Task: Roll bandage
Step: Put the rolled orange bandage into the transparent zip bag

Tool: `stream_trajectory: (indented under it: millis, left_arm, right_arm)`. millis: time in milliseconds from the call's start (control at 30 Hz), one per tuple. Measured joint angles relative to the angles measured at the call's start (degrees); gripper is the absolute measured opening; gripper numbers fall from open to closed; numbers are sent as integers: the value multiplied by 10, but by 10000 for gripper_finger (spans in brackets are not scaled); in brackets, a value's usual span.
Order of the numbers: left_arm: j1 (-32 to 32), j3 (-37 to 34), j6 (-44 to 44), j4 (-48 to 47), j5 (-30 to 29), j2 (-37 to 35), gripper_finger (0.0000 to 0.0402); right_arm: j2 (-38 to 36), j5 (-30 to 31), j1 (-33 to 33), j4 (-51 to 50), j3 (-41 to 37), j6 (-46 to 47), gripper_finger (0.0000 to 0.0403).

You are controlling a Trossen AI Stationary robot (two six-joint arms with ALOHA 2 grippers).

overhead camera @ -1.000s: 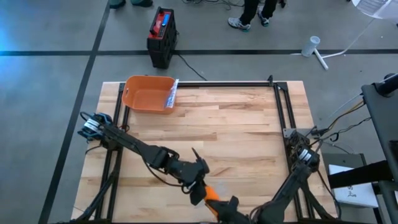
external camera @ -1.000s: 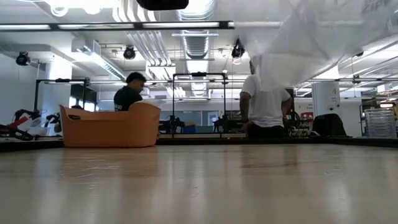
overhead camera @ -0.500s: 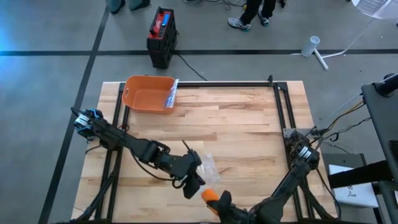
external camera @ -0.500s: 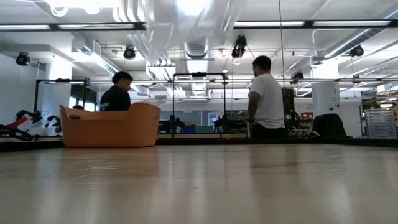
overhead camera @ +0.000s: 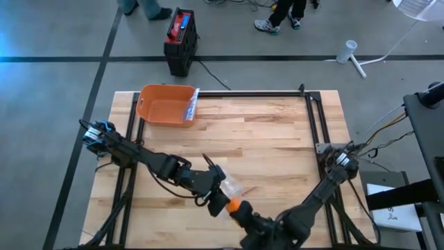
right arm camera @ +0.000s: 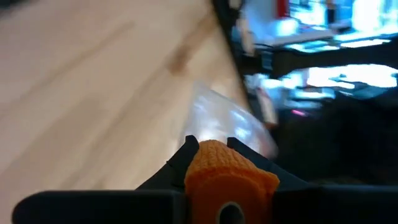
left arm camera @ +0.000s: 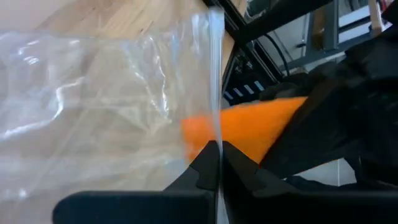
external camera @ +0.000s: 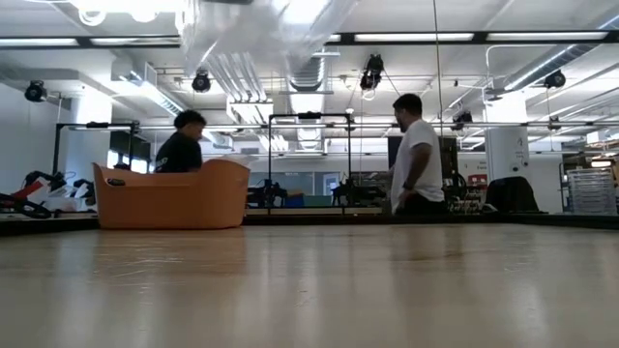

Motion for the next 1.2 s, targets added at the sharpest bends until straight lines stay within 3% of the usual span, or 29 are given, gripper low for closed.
stream_trajectory:
  millis: [100,467,700,867,1067,1200]
  left_arm:
    - [3,0,-5,6,0,0,0]
    - [3,-1,-66,10,46,0,0]
    - [3,-1,-97,5,75,0,0]
    - [3,-1,-95,13,83,0,0]
    - [3,-2,-94,23,95,0,0]
    - [6,-2,-90,24,111,0,0]
  right_arm:
    - [-2,-60,-11,0,-10,0,60]
    - [-2,-45,-27,-16,-11,-47,67]
    - [-3,-46,-33,-61,-11,11,60]
    - [-6,-97,-37,-49,-11,61,75]
    - [-8,-40,-37,-66,-10,53,73]
    - [-8,-37,-36,-57,-10,46,62]
